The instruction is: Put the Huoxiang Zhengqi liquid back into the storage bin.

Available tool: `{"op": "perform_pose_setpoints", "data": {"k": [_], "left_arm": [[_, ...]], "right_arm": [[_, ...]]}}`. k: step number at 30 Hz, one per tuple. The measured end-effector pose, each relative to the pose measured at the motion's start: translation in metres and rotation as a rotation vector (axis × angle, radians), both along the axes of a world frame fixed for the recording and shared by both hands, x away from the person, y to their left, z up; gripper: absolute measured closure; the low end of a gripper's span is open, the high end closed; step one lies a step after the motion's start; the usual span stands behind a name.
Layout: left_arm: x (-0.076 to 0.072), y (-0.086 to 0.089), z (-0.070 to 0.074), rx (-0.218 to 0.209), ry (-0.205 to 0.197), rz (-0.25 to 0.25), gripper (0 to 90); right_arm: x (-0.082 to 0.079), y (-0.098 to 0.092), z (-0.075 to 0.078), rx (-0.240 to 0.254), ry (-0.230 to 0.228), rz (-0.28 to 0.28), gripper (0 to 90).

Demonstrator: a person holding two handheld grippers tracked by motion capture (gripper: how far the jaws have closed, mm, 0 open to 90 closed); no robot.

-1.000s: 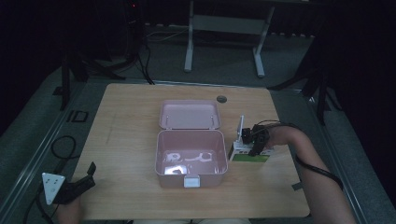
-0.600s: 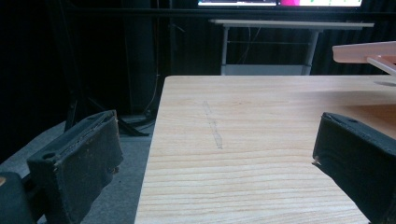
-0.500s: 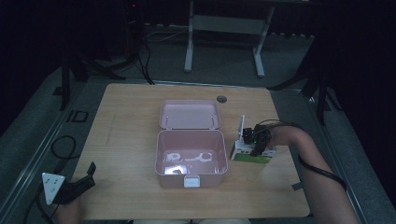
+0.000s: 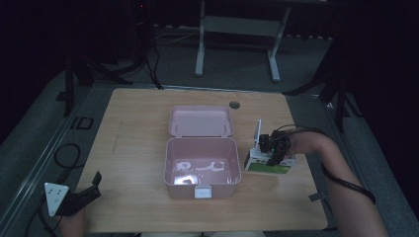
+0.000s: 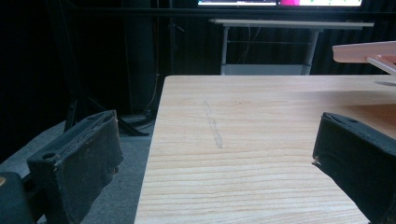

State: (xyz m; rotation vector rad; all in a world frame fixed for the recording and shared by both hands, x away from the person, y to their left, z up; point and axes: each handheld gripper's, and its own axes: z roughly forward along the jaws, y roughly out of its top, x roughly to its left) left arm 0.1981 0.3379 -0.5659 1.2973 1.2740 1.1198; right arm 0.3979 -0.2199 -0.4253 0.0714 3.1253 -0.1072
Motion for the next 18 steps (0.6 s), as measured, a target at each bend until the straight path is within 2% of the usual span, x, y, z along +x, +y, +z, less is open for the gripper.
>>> {"op": "perform_pose_setpoints", "data": {"k": [11,18], "left_arm": [[0.0,0.0,0.0,0.0,0.001,0.002,1.0],[0.0,0.0,0.0,0.0,0.001,0.001,1.0]], "right_arm": [[-0.011,0.002,0.02,-0.002,-0.005,0.009,61.9],[-0.019,0.004,0.04,-0.006,-0.022,0.007,61.9]]}}
